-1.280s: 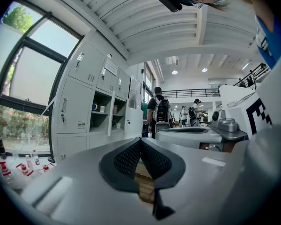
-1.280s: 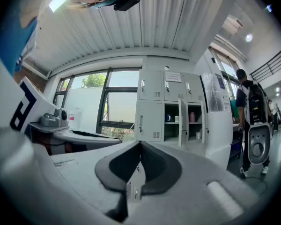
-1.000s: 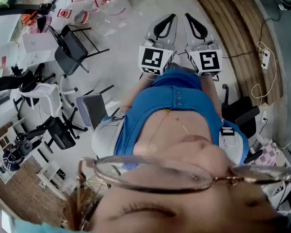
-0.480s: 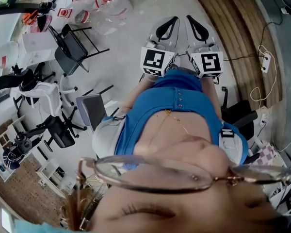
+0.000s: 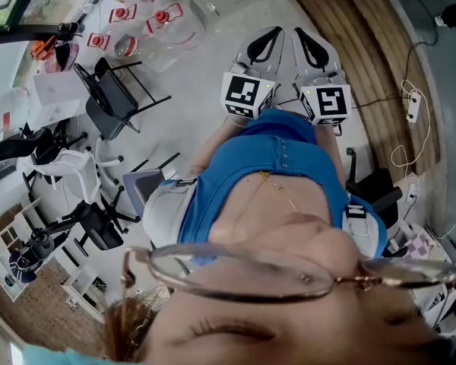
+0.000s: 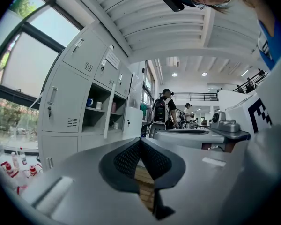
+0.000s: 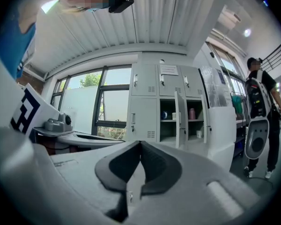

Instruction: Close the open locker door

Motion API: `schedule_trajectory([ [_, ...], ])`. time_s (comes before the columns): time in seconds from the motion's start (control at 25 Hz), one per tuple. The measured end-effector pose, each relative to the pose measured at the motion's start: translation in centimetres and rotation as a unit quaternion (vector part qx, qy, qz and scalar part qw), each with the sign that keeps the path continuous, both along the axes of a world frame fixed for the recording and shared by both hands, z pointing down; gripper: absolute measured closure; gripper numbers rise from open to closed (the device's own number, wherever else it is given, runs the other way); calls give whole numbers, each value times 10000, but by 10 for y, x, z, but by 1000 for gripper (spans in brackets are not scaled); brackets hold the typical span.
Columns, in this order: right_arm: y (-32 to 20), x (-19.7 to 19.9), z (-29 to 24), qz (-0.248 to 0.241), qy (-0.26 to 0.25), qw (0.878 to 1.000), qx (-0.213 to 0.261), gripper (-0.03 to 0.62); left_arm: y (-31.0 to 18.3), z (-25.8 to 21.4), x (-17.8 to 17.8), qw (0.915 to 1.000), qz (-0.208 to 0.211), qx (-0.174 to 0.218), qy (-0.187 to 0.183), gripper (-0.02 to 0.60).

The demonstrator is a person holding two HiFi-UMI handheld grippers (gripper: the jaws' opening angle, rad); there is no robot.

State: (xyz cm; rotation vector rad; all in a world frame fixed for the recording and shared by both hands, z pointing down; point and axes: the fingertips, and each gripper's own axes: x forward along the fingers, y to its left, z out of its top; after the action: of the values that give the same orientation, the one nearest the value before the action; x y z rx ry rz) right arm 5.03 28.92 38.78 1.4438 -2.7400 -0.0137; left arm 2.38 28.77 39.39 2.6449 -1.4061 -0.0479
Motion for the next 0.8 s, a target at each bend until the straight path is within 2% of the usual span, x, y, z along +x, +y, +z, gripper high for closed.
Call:
schedule_trajectory([
  [0.44, -89, -17, -4, 156, 4, 9998, 112, 592, -91, -5, -8, 9994, 330, 109, -9, 581],
  [0.8, -128, -30, 2, 313, -39, 9995, 71, 592, -129, 1, -25, 9987, 495, 79, -40, 581],
])
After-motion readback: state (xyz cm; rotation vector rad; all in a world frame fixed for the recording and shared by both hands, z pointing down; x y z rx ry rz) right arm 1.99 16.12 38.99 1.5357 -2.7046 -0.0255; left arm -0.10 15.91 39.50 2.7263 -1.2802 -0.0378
